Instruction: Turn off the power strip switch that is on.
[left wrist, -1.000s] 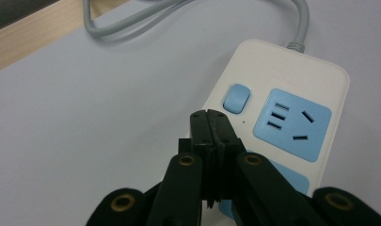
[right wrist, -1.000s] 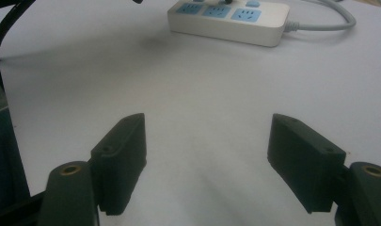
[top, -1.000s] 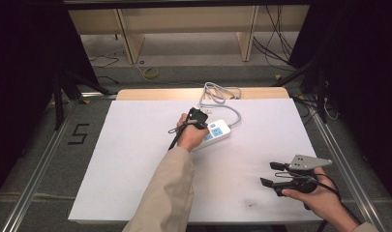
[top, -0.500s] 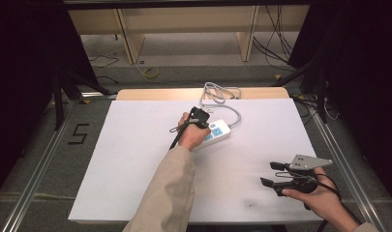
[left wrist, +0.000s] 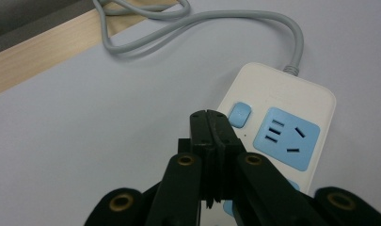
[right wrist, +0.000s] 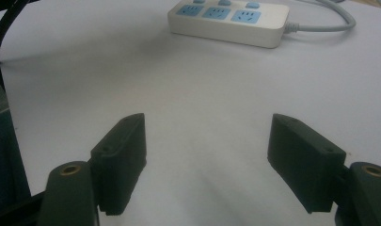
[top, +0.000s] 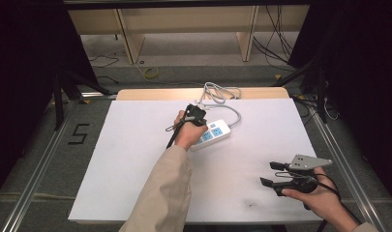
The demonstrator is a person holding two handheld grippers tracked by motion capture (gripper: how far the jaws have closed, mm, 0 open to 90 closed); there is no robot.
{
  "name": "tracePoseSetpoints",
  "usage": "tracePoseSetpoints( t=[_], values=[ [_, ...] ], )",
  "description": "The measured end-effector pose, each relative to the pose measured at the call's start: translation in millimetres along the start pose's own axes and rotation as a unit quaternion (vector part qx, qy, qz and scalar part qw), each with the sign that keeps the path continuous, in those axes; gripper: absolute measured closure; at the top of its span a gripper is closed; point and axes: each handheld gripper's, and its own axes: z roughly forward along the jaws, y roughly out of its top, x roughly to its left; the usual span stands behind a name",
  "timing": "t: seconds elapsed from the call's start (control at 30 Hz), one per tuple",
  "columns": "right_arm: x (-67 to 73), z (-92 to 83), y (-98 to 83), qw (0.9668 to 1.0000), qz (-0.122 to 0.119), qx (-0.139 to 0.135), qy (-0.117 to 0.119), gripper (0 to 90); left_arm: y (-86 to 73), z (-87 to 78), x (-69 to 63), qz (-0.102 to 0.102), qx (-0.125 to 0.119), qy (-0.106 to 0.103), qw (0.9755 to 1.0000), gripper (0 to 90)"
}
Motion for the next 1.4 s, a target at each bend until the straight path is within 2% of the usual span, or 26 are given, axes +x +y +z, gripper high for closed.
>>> tracePoseSetpoints(
  t=[0.07, 0.33, 0.47, 0.53, 0.57, 0.67, 0.8, 0.9, 1.03, 1.13, 1.3, 1.4],
  values=[
    [-0.2, -0.1, 0.0, 1.0, 0.0, 0.0, 0.0, 29.0, 0.1, -1.1, 0.5, -0.003, 0.0, -0.004, 1.0, 85.0],
    [-0.2, 0.1, 0.0, 1.0, 0.0, 0.001, 0.0, 29.0, 1.5, -10.4, 4.1, 0.006, -0.015, -0.007, 0.9998, 79.3],
    [-0.2, 0.0, -0.1, 1.0, 0.0, 0.0, 0.0, 29.0, 1.1, -16.1, 6.3, 0.008, -0.023, -0.009, 0.9997, 71.0],
    [-0.2, -0.2, -0.1, 1.0, 0.0, 0.0, 0.0, 29.0, 0.2, -20.0, 7.7, 0.021, -0.035, 0.009, 0.9991, 63.1],
    [-0.2, -0.3, -0.1, 1.0, 0.0, 0.001, -0.001, 28.9, -0.4, -22.3, 8.9, 0.023, -0.039, 0.012, 0.9989, 60.8],
    [-0.5, 0.1, -0.1, 1.0, 0.0, 0.001, -0.001, 28.9, -2.5, -28.0, 11.2, 0.011, -0.042, 0.003, 0.9991, 54.4],
    [0.1, 0.2, 0.0, 1.0, 0.0, 0.001, 0.0, 28.9, -6.6, -35.5, 14.1, 0.012, -0.043, -0.021, 0.9988, 48.8],
    [0.1, -0.1, -0.3, 1.0, 0.0, 0.001, 0.0, 28.9, -10.6, -43.0, 18.8, 0.019, -0.045, -0.024, 0.9985, 44.2],
    [-0.4, 0.2, -0.6, 1.0, 0.001, 0.001, 0.0, 28.9, -17.9, -53.4, 24.9, -0.004, -0.046, -0.041, 0.9981, 39.9],
    [-0.1, 0.6, -0.5, 1.0, 0.001, 0.002, 0.0, 28.8, -23.6, -61.7, 27.5, -0.01, -0.049, -0.046, 0.9977, 38.7],
    [0.0, 0.6, -0.6, 1.0, 0.001, 0.002, 0.0, 28.8, -32.5, -78.4, 28.5, 0.001, -0.053, -0.057, 0.997, 38.6],
    [0.0, 0.9, -0.7, 1.0, 0.0, 0.003, 0.0, 28.8, -38.4, -87.6, 29.9, 0.008, -0.059, -0.054, 0.9967, 37.7]
  ],
)
